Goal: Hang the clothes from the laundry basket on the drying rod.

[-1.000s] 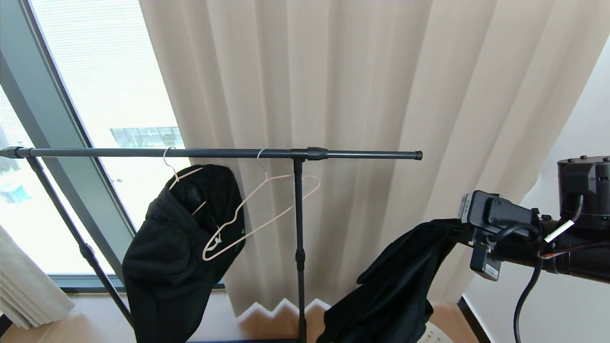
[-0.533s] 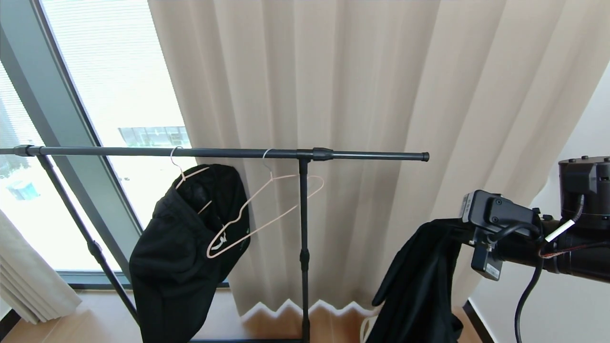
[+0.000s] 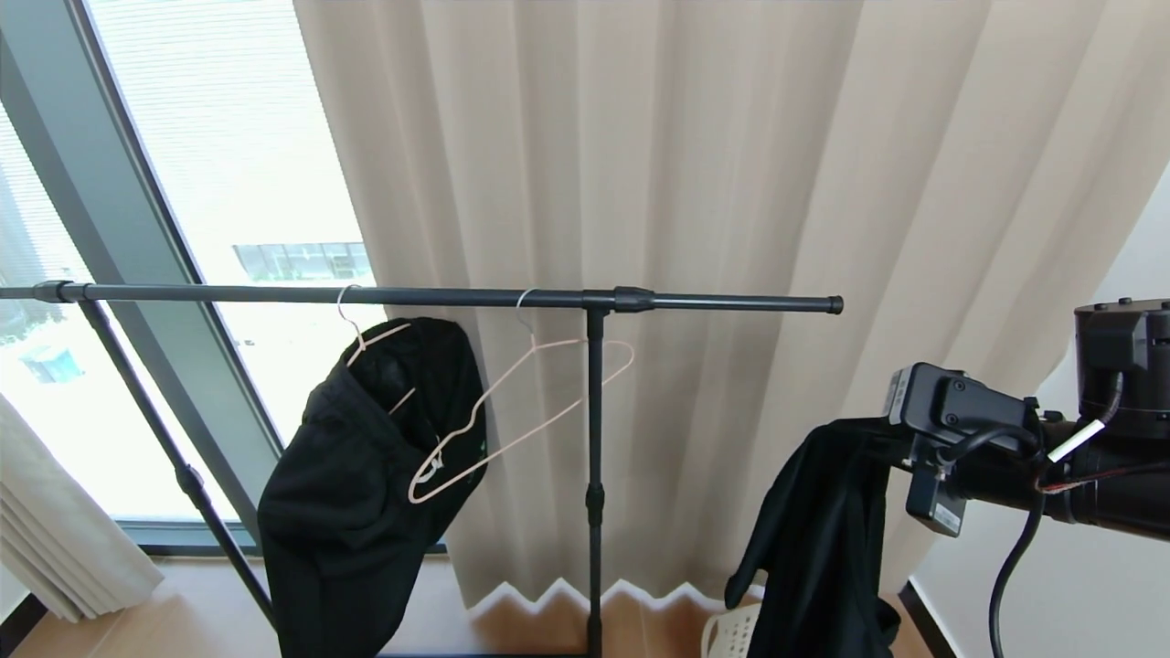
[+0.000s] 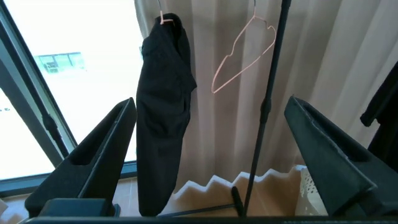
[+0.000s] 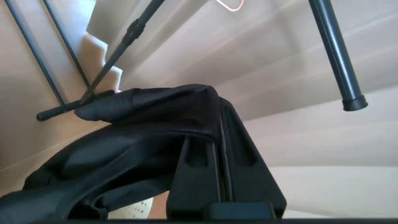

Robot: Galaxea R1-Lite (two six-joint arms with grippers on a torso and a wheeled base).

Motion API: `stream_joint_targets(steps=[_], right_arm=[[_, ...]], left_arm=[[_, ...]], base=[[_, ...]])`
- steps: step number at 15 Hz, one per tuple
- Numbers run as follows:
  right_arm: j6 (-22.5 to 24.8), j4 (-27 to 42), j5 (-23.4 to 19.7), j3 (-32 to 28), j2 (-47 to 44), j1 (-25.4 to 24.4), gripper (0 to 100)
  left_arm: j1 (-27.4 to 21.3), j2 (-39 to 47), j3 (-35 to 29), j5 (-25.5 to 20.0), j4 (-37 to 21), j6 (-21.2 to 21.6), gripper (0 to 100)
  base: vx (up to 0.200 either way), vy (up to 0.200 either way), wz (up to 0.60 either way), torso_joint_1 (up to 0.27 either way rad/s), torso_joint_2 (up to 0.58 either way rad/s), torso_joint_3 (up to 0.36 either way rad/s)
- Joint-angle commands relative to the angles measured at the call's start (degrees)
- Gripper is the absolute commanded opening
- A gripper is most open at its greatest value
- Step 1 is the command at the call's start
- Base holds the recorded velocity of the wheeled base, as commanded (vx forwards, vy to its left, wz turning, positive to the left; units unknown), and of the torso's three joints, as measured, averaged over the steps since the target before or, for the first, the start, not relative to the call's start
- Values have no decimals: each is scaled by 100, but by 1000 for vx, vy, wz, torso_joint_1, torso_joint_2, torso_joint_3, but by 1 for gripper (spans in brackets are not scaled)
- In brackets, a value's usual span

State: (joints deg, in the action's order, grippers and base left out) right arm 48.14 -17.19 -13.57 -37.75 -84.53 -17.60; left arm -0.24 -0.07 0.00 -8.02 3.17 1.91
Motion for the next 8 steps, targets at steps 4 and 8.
stream_joint_targets(steps=[4,8], right_arm=[[2,-4,-5,-4,-20,-6,0],[2,-13,-5,-13,-20,-6,0]], left_arm=[[-2,7,0,-6,-1,2,100],[-2,7,0,-6,-1,11,100]], base=[[0,200,0,4,4,1],[0,200,0,0,2,2]])
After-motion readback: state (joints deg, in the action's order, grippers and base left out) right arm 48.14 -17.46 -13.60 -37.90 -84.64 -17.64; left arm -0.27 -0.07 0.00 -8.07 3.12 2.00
